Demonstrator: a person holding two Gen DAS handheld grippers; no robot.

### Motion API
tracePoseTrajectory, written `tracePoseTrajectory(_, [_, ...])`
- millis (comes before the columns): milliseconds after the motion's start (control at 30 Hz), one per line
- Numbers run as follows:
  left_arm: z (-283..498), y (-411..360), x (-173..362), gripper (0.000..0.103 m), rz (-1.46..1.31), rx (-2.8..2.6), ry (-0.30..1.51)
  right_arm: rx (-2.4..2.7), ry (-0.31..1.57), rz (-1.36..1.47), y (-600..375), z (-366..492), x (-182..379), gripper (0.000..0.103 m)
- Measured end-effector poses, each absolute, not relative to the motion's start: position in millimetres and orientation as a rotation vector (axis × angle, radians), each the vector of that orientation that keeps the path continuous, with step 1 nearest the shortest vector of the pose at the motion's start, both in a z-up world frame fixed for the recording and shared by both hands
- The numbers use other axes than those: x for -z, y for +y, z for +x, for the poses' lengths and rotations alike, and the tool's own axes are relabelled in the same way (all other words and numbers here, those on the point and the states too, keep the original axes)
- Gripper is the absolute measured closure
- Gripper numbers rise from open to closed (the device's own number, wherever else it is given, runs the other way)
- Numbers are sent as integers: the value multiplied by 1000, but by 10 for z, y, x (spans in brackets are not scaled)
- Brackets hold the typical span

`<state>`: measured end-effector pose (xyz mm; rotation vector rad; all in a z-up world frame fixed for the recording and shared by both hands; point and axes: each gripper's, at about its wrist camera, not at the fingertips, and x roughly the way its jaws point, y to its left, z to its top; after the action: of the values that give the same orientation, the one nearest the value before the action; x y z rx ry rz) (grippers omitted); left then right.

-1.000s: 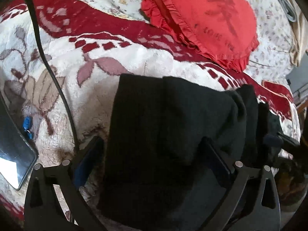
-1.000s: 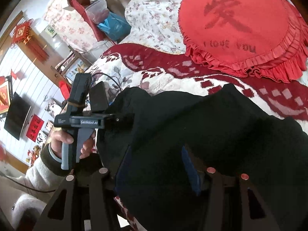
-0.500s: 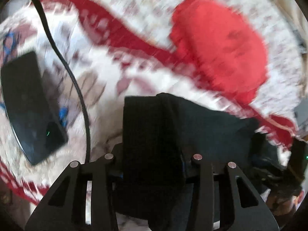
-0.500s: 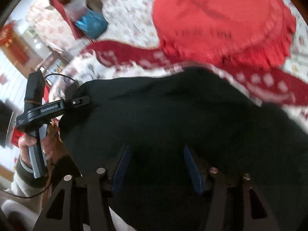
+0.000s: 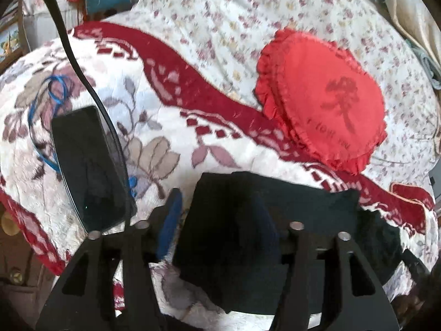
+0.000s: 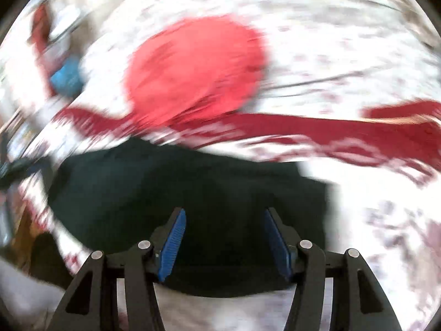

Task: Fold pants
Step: 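Lay the pants flat on the quilt with both grippers, smoothing the waistband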

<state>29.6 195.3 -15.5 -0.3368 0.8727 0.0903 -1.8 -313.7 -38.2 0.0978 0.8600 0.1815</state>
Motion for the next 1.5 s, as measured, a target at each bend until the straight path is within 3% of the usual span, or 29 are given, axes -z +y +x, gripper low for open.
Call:
tracePoseTrajectory(200, [316, 1688, 111, 42, -328, -22, 894, -121, 903, 141, -3545, 357, 597, 48])
tracePoseTrajectory(267, [343, 1584, 135, 42, -339, 5, 915, -166, 937, 169, -3510, 487, 718, 80])
tracePoseTrajectory(333, [366, 1452, 152, 42, -331, 27, 932, -163, 929, 105, -3429, 482, 729, 90])
tracePoseTrajectory(400, [380, 1322, 165, 42, -308, 49, 946, -160, 916, 79, -3425, 417, 664, 93])
tracePoseTrajectory(633, [435, 879, 364, 42, -279, 132, 1004, -80, 973, 124, -3629, 339, 831, 93])
tracePoseTrajectory(700, [460, 732, 437, 42, -261, 148, 1020, -63, 969, 156, -3657, 360, 835, 84])
tracePoseTrajectory(733, [466, 665, 456, 42, -251, 150, 1027, -44, 970, 158, -3673, 350, 789, 70])
tracePoseTrajectory(767, [466, 607, 458, 42, -246, 158, 1028, -28, 962, 152, -3685, 330, 746, 65])
tracePoseTrajectory(1033, [702, 190, 409, 42, -214, 194, 1009, -180, 841, 170, -3453, 166, 342, 65])
tracePoseTrajectory(1500, [1322, -433, 790, 41, -95, 163, 1076, -171, 941, 210, -3355, 611, 883, 65])
